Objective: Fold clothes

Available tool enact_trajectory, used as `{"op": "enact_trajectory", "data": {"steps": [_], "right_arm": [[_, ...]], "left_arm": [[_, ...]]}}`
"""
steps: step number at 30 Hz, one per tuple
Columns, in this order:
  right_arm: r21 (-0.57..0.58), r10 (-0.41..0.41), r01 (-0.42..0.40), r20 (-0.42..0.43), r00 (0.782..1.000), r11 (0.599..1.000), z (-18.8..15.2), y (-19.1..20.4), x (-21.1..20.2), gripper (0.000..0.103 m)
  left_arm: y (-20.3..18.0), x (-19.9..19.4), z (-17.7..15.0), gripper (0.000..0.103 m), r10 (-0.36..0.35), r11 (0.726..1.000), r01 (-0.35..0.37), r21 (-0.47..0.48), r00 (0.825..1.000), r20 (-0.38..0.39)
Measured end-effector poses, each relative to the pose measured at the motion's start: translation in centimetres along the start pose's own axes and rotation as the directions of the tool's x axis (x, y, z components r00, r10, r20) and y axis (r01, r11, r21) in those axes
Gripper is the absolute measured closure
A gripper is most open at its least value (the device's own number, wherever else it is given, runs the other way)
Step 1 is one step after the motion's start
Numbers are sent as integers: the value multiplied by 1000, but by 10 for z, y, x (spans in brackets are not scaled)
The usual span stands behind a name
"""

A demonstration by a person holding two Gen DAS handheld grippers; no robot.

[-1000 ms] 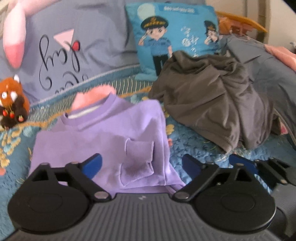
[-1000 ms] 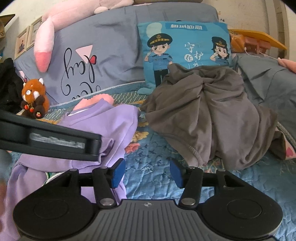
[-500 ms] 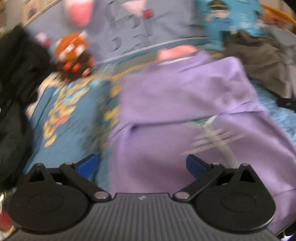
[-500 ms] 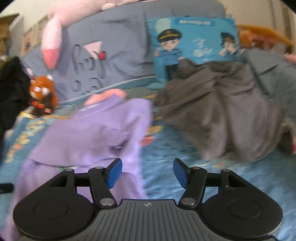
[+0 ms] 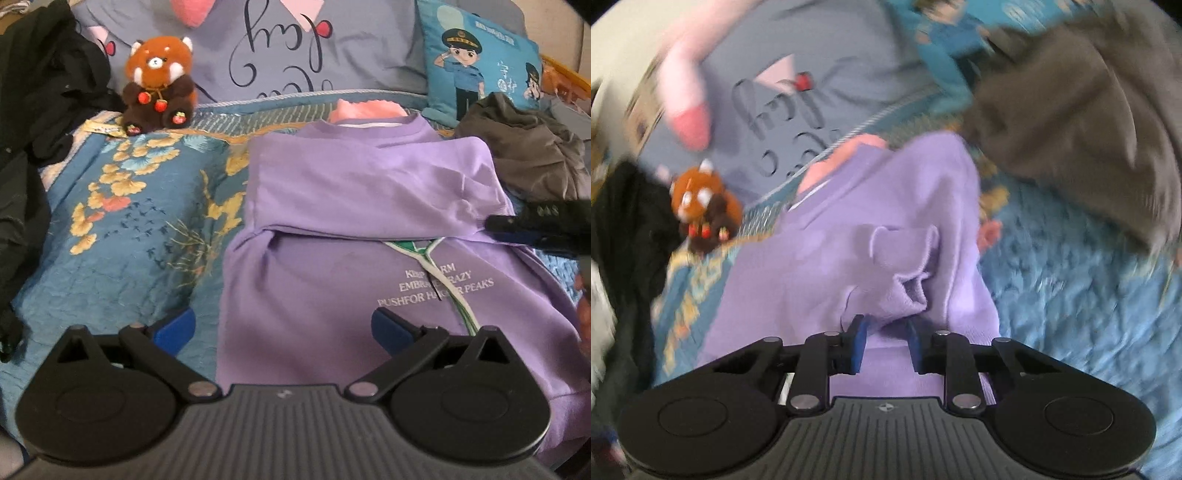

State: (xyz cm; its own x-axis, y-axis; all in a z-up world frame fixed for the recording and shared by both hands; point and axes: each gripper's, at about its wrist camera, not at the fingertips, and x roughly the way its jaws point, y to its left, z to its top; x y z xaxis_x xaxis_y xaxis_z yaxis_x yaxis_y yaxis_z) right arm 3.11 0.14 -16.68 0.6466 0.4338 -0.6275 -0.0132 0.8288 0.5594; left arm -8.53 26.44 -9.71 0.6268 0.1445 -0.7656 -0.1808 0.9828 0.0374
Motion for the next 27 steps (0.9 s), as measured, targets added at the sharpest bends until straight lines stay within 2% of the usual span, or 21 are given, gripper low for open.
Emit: {"op": "enact_trajectory", "data": {"steps": [1,4,7,9,10,12,14,16,17,18,21,24,25,27], "right_arm": [[42,18,-18,3,1000,999,1,-4,1,91],[99,56,-59,36,998,993,2,-4,-4,95],[-1,42,-42,89,995,999,3,15,-16,97],[-110,36,-21,145,989,994,4,32,-25,98],[-169,62,-31,184,981,985,4,40,-32,103],[-284,128,-52,257,958,957,5,55,-45,103],[-352,113,-9,277,954,936,7,60,-47,103],[-260,-18,73,207,978,963,16,43,-30,103],[-190,-67,99,170,983,977,19,30,-22,103],[-131,-80,100,146,986,986,18,17,-18,103],[-22,-16,19,131,991,1000,13,-3,-24,98],[46,35,-41,124,992,998,17,-7,-23,79],[61,37,-45,129,991,997,19,-7,-21,67],[83,34,-46,138,990,996,25,-6,-16,63]], "left_arm": [[1,1,-1,0,-4,1000,4,-5,1000,-3],[5,4,-3,0,-13,1000,13,-21,1000,-11],[8,5,-4,0,-20,999,19,-32,1000,-8],[10,4,-4,0,-21,999,21,-38,1000,-6],[11,4,-4,0,-23,999,22,-40,1000,-5],[12,4,-4,0,-25,999,25,-42,1000,-4],[12,4,-4,0,-30,999,30,-44,1000,-5],[11,5,-4,0,-31,999,31,-42,999,-9],[10,5,-5,0,-32,999,31,-40,999,-9],[10,5,-5,0,-33,999,33,-39,999,-7],[9,4,-5,0,-37,999,37,-38,999,-5],[7,6,-5,0,-37,999,37,-35,999,-9],[7,5,-5,0,-38,999,37,-32,999,-8],[6,4,-5,0,-38,999,38,-28,999,-5]]}}
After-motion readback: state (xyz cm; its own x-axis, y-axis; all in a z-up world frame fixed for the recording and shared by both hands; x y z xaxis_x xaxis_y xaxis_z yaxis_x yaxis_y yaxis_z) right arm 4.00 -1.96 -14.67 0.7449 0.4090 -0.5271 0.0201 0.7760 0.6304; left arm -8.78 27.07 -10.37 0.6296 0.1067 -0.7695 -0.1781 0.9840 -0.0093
